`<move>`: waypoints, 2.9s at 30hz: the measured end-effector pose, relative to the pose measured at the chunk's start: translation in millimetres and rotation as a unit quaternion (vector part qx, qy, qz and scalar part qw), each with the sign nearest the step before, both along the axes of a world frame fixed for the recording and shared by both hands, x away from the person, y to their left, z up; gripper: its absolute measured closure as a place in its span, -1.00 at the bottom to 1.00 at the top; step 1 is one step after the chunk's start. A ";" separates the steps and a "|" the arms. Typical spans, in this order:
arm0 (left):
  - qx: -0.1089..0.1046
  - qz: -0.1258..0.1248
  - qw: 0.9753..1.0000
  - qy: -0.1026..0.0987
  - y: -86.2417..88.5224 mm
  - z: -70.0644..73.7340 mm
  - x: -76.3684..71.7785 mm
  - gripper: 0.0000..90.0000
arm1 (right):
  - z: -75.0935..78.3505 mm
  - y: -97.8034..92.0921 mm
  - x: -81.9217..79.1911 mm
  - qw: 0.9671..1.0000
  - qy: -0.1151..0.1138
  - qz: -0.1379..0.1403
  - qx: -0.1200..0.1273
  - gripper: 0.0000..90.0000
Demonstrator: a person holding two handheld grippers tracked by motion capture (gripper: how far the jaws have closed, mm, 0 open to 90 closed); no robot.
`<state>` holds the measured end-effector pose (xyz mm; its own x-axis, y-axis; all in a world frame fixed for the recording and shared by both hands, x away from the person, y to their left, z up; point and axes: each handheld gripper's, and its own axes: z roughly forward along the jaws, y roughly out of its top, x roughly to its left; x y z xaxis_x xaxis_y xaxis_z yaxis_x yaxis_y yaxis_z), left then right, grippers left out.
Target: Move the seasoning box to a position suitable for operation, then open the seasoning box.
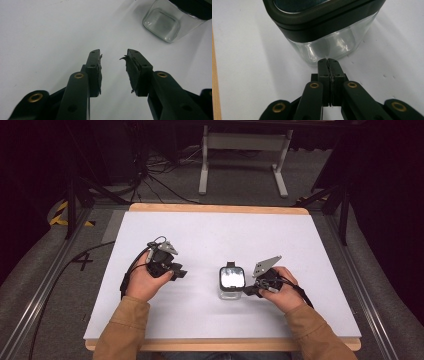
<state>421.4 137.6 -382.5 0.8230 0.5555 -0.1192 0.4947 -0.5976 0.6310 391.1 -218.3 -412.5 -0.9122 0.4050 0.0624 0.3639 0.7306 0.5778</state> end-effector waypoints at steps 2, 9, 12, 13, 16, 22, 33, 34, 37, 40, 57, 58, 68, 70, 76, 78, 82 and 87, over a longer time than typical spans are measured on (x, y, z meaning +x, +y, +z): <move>-0.002 -0.001 1.000 0.001 -0.4 0.3 -0.5 0.44 | 0.9 -1.3 0.1 1.000 0.004 -0.005 0.008 1.00; -0.013 -0.014 1.000 0.000 -4.0 7.3 -3.9 0.44 | 10.6 -16.4 2.7 0.999 -0.005 -0.025 0.025 1.00; -0.020 -0.023 1.000 0.000 -6.1 12.4 -5.6 0.44 | 14.6 -22.3 3.1 0.999 -0.010 -0.033 0.033 1.00; -0.025 -0.023 0.999 -0.001 -7.4 13.4 -6.5 0.43 | 16.0 -24.5 3.0 0.999 -0.011 -0.035 0.036 1.00; -0.030 -0.032 0.999 -0.006 -11.2 17.4 -9.1 0.43 | 19.2 -28.8 2.2 0.998 -0.016 -0.042 0.042 1.00; -0.033 -0.035 0.999 -0.010 -14.7 22.5 -13.6 0.42 | 30.6 -29.8 2.3 0.996 -0.027 -0.042 0.067 1.00; -0.043 -0.033 0.998 -0.011 -11.7 29.0 -19.7 0.40 | 70.8 -3.4 15.4 0.994 -0.051 -0.013 0.096 1.00; -0.042 -0.033 0.998 -0.011 -11.5 28.9 -19.7 0.40 | 73.9 0.0 17.9 0.994 -0.051 -0.011 0.096 1.00; -0.043 -0.032 0.998 -0.012 -10.0 28.7 -20.2 0.40 | 79.7 8.7 27.1 0.993 -0.051 -0.010 0.102 1.00; -0.047 -0.029 0.998 -0.010 -8.7 28.3 -21.5 0.40 | 79.6 16.4 35.4 0.993 -0.044 -0.008 0.108 1.00; -0.042 -0.032 0.999 -0.007 -6.5 26.6 -21.5 0.38 | 60.3 28.3 59.9 0.995 -0.029 -0.016 0.091 1.00; -0.041 -0.033 0.999 -0.007 -6.6 26.5 -21.5 0.38 | 60.4 27.9 60.0 0.995 -0.029 -0.016 0.092 1.00; -0.041 -0.034 0.999 -0.006 -7.5 26.5 -21.8 0.38 | 59.8 28.4 61.3 0.995 -0.028 -0.015 0.090 0.99; -0.045 -0.034 0.998 -0.006 -8.3 25.7 -21.9 0.38 | 60.0 28.7 61.2 0.995 -0.026 -0.015 0.090 1.00; -0.042 -0.039 0.998 -0.003 -10.7 25.2 -22.0 0.38 | 61.1 30.2 62.0 0.996 -0.024 -0.013 0.082 1.00; -0.042 -0.039 0.998 -0.006 -11.0 24.8 -21.8 0.38 | 61.1 30.2 62.4 0.996 -0.022 -0.014 0.082 1.00; -0.043 -0.041 0.998 -0.004 -12.1 24.7 -22.2 0.38 | 61.4 30.2 63.6 0.996 -0.016 -0.017 0.081 1.00; -0.043 -0.043 0.998 -0.004 -14.0 24.5 -22.8 0.38 | 61.6 30.8 64.2 0.997 -0.015 -0.016 0.080 1.00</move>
<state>398.6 123.6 -358.0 0.8678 0.4715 -0.1568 0.4392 -0.5803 0.6858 455.3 -187.5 -351.0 -0.9014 0.4209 0.1016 0.3664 0.6164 0.6970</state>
